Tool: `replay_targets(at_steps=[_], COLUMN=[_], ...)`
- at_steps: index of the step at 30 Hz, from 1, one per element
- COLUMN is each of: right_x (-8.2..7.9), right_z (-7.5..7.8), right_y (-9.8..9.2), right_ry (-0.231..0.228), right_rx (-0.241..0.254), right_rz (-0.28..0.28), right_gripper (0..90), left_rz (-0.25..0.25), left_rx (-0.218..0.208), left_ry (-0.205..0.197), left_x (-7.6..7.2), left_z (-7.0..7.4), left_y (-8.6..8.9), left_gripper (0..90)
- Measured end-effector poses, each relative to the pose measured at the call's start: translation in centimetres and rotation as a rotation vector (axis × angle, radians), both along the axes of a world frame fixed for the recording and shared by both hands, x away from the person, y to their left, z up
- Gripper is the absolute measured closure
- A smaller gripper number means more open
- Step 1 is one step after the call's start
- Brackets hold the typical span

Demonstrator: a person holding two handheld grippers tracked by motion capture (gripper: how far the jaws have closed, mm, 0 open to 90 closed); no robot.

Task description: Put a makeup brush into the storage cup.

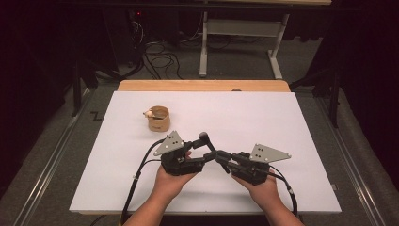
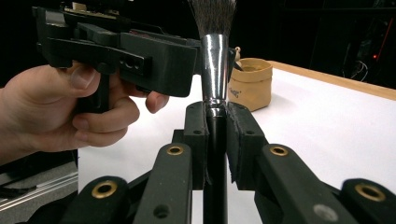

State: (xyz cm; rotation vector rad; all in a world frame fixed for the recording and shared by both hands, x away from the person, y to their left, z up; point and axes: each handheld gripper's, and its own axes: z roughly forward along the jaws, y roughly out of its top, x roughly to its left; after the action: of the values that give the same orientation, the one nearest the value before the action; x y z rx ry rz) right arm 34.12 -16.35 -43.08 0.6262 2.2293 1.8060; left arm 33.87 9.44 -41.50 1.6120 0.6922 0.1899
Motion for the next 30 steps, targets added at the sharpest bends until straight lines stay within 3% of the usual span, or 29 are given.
replay_targets(at_steps=[21, 30], right_x=[-0.21, -0.31], right_z=[-0.02, -0.13], right_y=[0.09, 0.24], right_ry=[-0.033, -0.055], right_rx=[0.007, -0.001], right_rz=[0.003, -0.003], right_gripper=[80.7, 80.7], left_rz=[-0.006, 0.012], left_rx=[-0.034, -0.040], left_ry=[0.037, 0.032], left_x=[0.43, 0.39], left_z=[-0.07, 0.18], left_y=[-0.25, -0.19], left_gripper=[45.5, 51.2])
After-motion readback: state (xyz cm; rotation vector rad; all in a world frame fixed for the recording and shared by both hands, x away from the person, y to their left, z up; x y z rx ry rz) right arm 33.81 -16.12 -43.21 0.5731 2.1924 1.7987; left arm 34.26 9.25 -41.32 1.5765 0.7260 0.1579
